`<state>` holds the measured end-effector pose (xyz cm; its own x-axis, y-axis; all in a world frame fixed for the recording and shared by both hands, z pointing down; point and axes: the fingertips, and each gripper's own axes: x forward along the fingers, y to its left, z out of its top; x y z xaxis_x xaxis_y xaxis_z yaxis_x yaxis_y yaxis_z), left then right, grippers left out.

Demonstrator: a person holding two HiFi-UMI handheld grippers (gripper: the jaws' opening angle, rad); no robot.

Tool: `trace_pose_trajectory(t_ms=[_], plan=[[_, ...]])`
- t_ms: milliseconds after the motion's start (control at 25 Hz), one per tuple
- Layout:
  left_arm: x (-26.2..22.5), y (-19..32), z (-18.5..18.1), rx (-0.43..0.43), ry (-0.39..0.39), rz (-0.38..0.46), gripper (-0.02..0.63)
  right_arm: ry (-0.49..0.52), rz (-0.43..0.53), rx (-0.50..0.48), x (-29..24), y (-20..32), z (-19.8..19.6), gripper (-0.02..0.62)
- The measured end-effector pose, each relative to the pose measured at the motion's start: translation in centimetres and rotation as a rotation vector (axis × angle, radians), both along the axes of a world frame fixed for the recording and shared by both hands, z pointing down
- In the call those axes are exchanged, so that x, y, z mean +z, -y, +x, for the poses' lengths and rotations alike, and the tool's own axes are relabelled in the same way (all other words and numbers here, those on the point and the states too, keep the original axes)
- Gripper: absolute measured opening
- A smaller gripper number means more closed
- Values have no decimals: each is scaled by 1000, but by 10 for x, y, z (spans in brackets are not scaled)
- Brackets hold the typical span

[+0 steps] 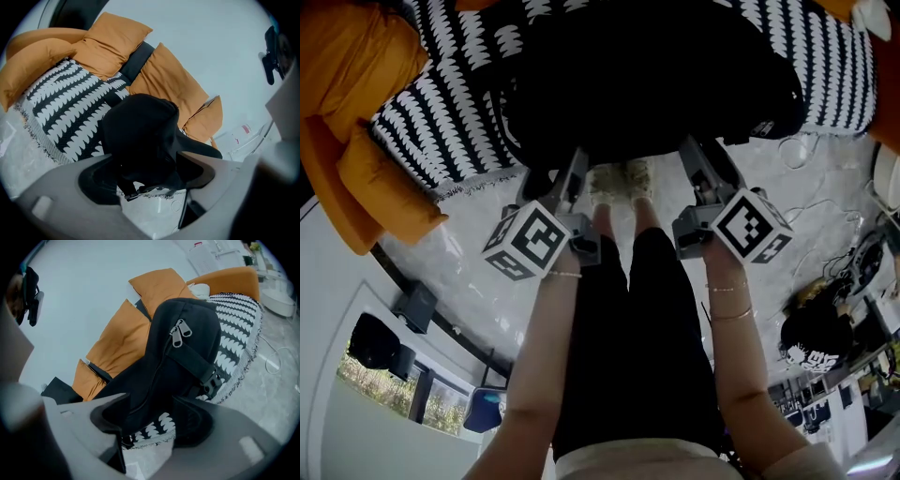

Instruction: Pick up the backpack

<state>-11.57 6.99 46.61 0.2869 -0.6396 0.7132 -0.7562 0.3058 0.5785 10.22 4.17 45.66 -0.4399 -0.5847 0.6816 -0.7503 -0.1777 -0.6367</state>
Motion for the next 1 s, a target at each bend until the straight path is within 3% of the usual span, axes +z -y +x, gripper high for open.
trace_pose_trajectory(t_ms=[160, 320, 480, 600, 720, 880, 1000], plan=[[3, -3, 2, 7, -13, -27, 365, -3, -4, 3, 1, 8, -2, 273], [15, 0, 0, 11, -1, -35, 320, 21, -6, 29, 14, 16, -6, 273], [14, 3, -5, 8, -12, -18, 256, -4, 7, 49, 17, 22, -7, 152], [11, 7, 5, 16, -19, -2, 224, -3, 17, 45, 19, 26, 0, 115], [5, 11, 8, 35, -31, 19, 187, 29, 33, 55, 14, 28, -5, 23], [-3, 21, 16, 62, -14, 37, 118, 63, 56, 54, 3, 33, -5, 18], [-12, 22, 19, 101, -14, 64, 101, 78, 76, 29, -8, 29, -5, 18]])
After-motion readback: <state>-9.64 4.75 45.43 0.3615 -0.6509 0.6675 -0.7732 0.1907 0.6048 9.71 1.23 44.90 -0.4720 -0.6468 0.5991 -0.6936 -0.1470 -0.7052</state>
